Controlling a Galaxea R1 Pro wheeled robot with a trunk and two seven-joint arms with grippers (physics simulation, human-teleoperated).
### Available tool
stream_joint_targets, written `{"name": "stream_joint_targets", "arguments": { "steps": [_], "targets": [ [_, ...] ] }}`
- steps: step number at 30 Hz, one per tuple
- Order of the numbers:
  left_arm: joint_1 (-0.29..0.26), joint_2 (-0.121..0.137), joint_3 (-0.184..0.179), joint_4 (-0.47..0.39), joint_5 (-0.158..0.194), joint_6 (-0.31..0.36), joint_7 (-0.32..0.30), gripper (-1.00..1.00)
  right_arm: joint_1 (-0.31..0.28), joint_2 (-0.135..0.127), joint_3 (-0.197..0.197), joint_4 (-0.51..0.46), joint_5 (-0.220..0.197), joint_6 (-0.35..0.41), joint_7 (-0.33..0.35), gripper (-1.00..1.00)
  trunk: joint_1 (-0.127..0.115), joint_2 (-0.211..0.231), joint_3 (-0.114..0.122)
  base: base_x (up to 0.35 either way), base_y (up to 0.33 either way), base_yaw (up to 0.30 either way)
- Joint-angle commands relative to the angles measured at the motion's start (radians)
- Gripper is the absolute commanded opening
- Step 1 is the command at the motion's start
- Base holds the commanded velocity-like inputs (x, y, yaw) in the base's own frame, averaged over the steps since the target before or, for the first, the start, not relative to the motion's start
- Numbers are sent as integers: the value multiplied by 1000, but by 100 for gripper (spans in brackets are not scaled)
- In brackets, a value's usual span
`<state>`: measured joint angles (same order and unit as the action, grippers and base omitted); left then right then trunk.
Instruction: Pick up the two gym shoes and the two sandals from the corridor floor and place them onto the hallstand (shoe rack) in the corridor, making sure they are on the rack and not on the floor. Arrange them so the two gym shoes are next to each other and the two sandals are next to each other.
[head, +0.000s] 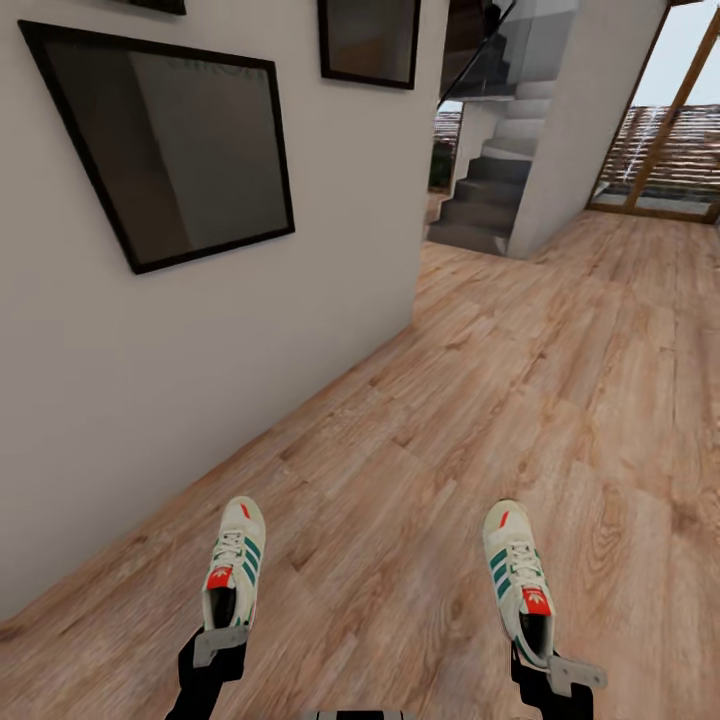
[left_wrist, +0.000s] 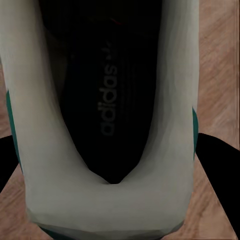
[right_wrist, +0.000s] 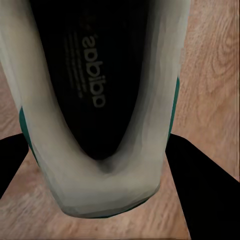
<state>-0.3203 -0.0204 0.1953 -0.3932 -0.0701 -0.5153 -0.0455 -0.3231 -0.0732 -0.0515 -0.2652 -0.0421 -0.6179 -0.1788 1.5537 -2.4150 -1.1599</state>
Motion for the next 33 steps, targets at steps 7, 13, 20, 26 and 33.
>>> {"name": "stream_joint_targets", "arguments": {
  "steps": [7, 13, 20, 26, 33],
  "targets": [
    [0, 0, 9, 4, -11, -3, -5, -100, -1, 1, -1, 3, -5, -4, 2, -100, -27, 49, 30, 0, 0, -221],
    [0, 0, 9, 7, -10, -4, -5, -100, -1, 1, -1, 4, -4, -3, 2, -100, -31, 56, 40, 0, 0, -223],
    [0, 0, 9, 6, -10, -7, -5, -100, -1, 1, -1, 4, -4, -3, 2, -100, -31, 56, 49, 0, 0, -225],
    [0, 0, 9, 3, -10, -7, -5, -100, -1, 0, -1, 7, -4, -3, 2, -100, -23, 42, 50, 0, 0, -225],
    [0, -2, 8, 4, -10, -12, -7, -100, -1, 1, -1, 9, -4, -3, 2, -100, -23, 42, 58, 0, 0, -225]
  ]
}}
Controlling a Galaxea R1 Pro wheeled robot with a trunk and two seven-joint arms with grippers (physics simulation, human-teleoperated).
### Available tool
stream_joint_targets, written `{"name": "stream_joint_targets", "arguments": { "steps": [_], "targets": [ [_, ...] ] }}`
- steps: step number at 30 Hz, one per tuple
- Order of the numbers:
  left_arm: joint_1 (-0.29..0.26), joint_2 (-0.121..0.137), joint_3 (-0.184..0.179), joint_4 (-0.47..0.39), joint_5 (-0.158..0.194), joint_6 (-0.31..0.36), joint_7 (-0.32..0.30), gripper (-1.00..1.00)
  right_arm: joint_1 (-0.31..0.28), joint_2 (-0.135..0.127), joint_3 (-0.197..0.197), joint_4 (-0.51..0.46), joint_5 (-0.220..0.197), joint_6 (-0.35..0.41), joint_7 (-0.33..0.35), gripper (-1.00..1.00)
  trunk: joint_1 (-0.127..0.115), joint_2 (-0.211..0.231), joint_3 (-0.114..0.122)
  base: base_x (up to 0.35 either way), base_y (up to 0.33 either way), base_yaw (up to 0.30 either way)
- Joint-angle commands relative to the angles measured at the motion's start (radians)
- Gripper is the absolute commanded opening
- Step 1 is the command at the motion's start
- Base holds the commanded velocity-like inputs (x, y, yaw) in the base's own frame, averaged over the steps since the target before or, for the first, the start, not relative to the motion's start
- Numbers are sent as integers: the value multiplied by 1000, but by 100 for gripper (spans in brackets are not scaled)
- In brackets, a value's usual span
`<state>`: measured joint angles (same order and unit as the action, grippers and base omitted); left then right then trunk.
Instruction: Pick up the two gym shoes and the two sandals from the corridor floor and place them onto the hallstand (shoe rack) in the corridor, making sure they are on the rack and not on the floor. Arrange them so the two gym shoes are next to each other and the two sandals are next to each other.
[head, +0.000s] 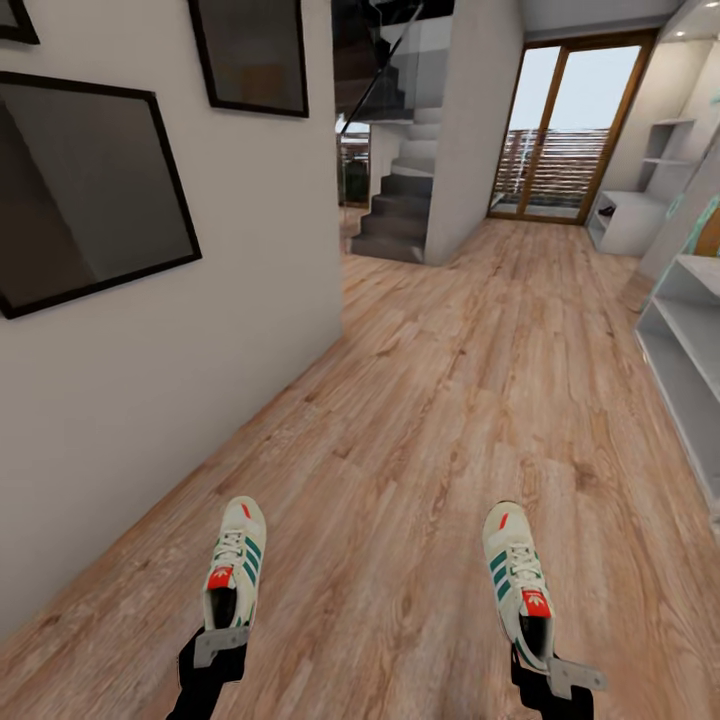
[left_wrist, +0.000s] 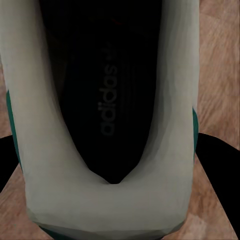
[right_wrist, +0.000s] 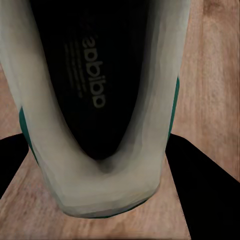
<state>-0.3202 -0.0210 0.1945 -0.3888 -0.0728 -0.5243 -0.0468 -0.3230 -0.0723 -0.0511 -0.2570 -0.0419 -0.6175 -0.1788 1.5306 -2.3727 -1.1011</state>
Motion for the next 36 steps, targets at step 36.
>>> {"name": "stream_joint_targets", "arguments": {
  "steps": [36],
  "targets": [
    [6, 1, 12, 6, -9, -6, -3, -100, -1, 4, 1, 2, -4, -4, 5, -100, 70, -128, -21, 0, 0, -226]
  ]
}}
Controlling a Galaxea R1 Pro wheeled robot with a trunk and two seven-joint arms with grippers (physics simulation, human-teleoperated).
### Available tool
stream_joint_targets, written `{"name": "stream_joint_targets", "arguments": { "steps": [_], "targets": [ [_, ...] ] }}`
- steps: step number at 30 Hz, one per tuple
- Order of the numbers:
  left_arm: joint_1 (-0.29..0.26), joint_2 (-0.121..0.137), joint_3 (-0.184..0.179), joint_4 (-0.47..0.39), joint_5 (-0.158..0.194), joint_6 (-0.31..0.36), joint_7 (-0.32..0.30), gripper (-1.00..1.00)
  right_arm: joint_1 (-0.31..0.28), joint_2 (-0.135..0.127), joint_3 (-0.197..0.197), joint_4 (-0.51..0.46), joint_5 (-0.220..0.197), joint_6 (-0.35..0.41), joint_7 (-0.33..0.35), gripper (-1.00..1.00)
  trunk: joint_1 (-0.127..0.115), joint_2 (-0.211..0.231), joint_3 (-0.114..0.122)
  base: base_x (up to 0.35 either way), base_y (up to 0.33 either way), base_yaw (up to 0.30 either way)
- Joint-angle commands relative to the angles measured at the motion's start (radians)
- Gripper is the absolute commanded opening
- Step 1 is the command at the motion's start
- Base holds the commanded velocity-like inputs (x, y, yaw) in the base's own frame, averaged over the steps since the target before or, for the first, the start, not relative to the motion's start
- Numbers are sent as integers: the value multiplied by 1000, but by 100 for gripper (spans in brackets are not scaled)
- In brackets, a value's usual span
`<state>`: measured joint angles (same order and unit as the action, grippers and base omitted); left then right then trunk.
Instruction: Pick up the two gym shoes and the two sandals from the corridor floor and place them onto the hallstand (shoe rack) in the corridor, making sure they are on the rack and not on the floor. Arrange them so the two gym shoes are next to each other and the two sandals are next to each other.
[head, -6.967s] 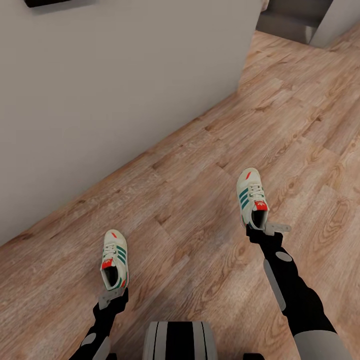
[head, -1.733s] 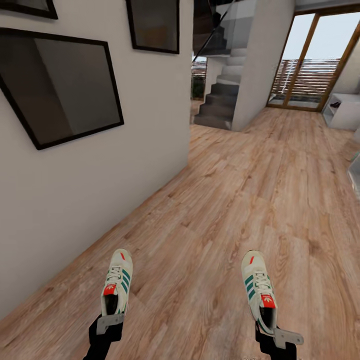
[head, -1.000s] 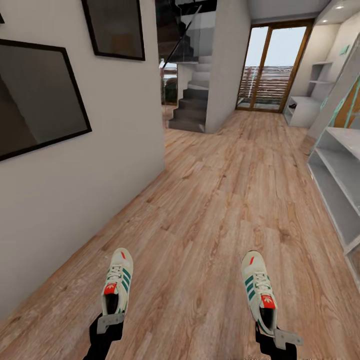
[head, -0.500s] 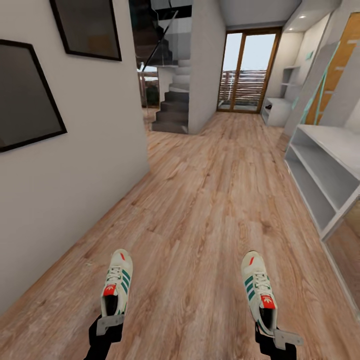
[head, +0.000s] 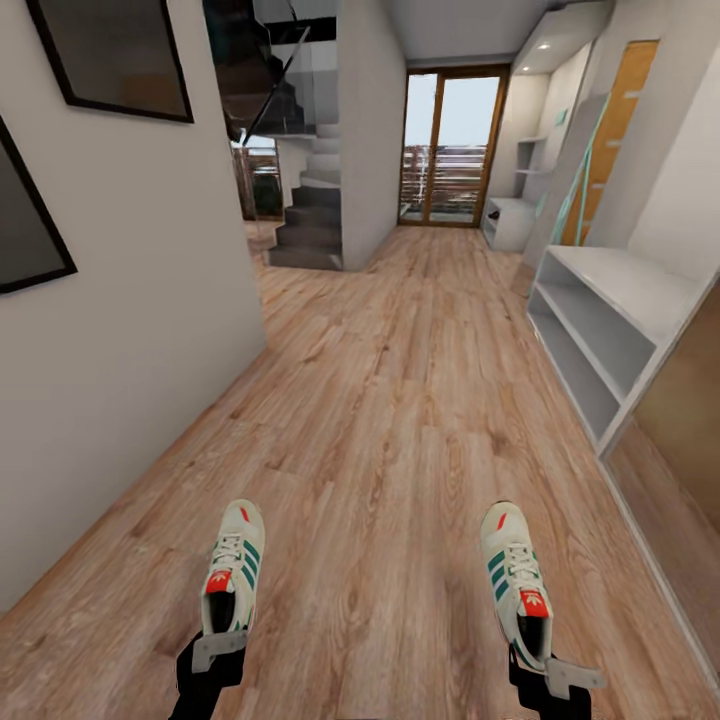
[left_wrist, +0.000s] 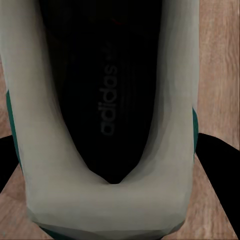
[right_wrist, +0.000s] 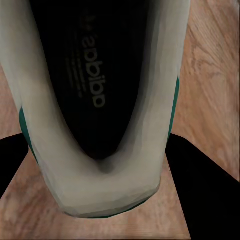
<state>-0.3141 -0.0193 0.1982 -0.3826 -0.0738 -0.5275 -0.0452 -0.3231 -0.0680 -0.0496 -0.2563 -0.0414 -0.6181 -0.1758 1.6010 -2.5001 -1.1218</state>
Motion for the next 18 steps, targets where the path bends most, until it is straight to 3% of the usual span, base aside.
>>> {"name": "stream_joint_targets", "arguments": {
  "steps": [1, 8, 11, 18],
  "targets": [
    [0, -1, 9, 0, -7, -4, -5, -100, -1, 0, -1, 1, -5, -4, 2, -100, 0, 0, 0, 0, 0, -225],
    [1, 1, 18, -1, -1, -6, -5, -100, -1, 0, -1, 2, -4, -5, 2, -100, 0, 0, 9, 53, 0, -225],
    [2, 6, 20, 0, -4, -3, -6, -100, -1, 1, 0, 2, -2, -5, 2, -100, 0, 0, 12, 270, 0, -226],
    [25, 47, 21, -2, 0, 5, -5, -100, -1, 2, -1, 1, -3, -6, 0, -100, 0, 0, 21, 328, 0, -215]
  ]
}}
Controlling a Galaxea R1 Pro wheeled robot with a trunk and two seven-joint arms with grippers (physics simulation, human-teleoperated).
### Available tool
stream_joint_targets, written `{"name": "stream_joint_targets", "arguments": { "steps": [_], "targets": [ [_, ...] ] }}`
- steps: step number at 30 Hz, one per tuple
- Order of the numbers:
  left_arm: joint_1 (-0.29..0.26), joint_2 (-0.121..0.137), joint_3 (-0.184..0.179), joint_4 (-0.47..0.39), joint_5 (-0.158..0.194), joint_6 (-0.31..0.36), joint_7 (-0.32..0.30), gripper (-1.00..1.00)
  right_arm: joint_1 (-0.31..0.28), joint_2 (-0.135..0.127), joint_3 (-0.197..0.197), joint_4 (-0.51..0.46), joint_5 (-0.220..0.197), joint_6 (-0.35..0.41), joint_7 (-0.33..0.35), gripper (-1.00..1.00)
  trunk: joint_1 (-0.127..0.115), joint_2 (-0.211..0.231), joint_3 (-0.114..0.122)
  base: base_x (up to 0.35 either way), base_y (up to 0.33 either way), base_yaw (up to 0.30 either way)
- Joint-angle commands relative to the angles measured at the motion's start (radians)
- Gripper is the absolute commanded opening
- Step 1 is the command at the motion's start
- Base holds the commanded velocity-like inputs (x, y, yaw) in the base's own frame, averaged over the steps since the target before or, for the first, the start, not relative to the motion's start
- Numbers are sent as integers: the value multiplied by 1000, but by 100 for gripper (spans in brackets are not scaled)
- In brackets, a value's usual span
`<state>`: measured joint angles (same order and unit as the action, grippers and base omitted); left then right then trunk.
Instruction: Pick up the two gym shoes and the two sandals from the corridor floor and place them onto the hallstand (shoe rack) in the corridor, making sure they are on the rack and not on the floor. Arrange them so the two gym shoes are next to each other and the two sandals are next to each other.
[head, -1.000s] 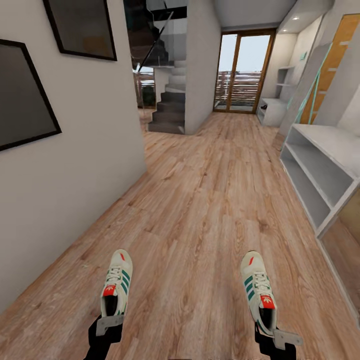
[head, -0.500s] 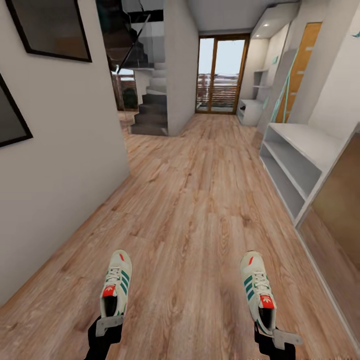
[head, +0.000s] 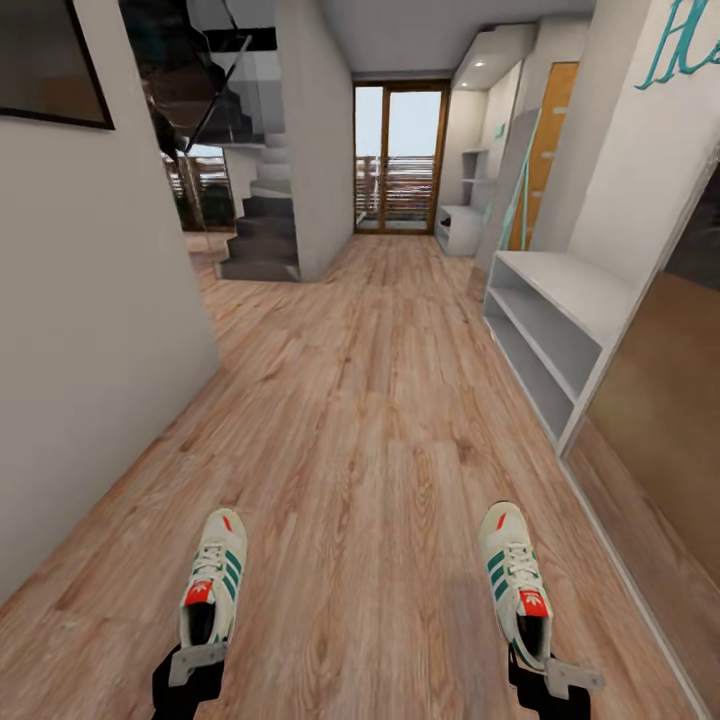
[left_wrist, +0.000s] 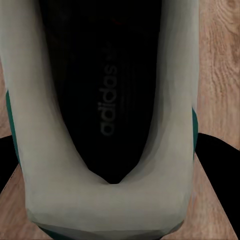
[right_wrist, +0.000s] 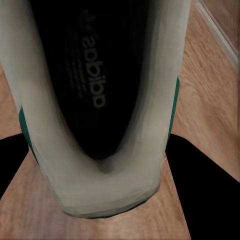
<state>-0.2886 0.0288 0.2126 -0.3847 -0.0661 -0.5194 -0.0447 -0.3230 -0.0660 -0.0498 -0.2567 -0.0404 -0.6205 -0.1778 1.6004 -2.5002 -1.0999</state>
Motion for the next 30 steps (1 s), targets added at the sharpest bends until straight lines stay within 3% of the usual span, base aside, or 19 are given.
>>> {"name": "stream_joint_targets", "arguments": {
  "steps": [1, 12, 30],
  "targets": [
    [2, 1, 7, -2, -8, -3, -5, -100, -1, 0, -1, 1, -4, -4, 2, -100, 0, 0, 1, 337, 0, -201],
    [22, 3, 6, 2, -10, -10, -6, -100, -1, 3, 1, 1, -3, -1, 7, -100, 0, 0, 14, 340, 0, -98],
    [26, 3, 5, 25, -14, -13, -6, -100, -1, 2, 1, 2, -3, -4, 1, -100, 0, 0, 16, 340, 0, -6]
  ]
}}
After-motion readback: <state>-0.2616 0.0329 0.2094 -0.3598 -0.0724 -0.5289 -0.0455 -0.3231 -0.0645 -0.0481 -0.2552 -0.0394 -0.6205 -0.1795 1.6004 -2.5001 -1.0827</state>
